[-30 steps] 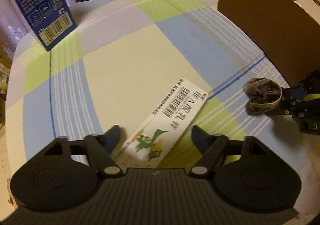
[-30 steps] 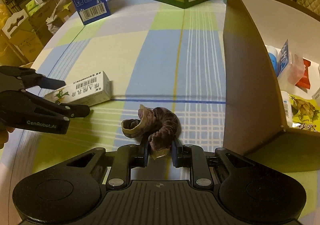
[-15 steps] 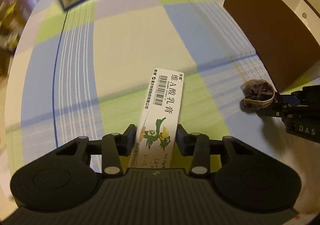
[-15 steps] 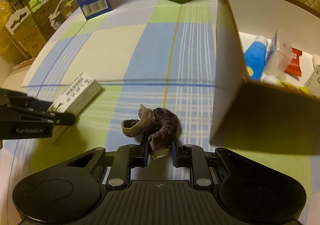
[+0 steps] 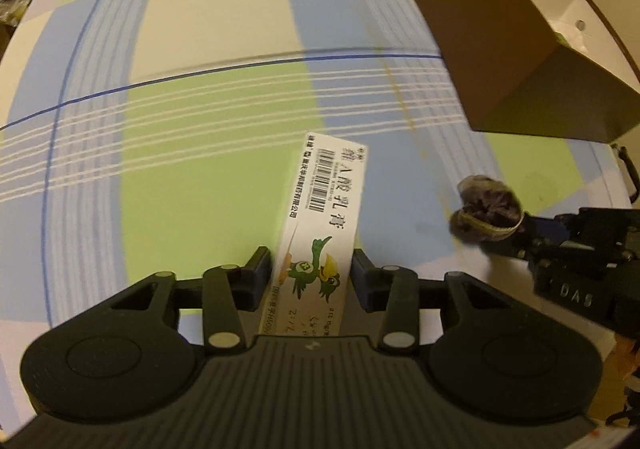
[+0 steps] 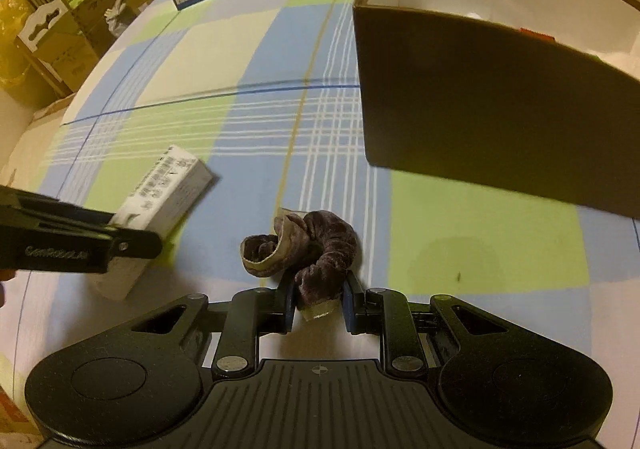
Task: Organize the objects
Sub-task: 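Lift and carry the medicine box and scrunchie with both tools to the box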
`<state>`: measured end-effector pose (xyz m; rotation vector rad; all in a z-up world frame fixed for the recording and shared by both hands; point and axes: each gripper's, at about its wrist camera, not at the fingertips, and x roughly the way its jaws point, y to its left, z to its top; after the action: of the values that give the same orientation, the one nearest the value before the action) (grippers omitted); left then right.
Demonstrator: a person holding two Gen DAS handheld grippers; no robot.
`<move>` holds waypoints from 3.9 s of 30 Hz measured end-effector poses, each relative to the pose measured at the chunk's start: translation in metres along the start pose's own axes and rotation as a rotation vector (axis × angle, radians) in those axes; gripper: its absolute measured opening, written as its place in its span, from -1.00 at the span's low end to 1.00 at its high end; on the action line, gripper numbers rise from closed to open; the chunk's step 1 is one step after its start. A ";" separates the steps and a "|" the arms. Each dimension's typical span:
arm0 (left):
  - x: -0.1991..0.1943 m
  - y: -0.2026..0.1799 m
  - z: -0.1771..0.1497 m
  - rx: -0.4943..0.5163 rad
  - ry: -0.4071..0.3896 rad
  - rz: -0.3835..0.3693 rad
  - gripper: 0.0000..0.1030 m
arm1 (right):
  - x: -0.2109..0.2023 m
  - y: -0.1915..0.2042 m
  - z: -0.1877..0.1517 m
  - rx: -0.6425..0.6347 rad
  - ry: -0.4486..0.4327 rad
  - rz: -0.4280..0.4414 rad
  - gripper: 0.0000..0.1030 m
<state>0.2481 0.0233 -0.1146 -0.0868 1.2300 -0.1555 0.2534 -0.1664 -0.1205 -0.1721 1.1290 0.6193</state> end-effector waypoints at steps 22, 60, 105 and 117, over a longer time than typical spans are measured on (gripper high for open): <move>0.007 -0.021 0.009 0.066 -0.061 0.083 -0.32 | 0.005 -0.003 0.008 0.145 -0.069 0.047 0.24; -0.047 -0.071 0.000 0.040 -0.152 0.079 -0.32 | -0.059 -0.034 -0.001 0.007 -0.165 0.117 -0.59; -0.043 -0.285 0.151 0.245 -0.331 -0.018 -0.32 | -0.151 -0.232 0.079 0.105 -0.387 0.031 -0.59; 0.001 -0.308 0.204 0.278 -0.296 0.022 -0.32 | -0.113 -0.272 0.119 0.105 -0.341 0.003 -0.59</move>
<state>0.4185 -0.2846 -0.0015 0.1413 0.9050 -0.2828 0.4637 -0.3810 -0.0166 0.0260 0.8293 0.5661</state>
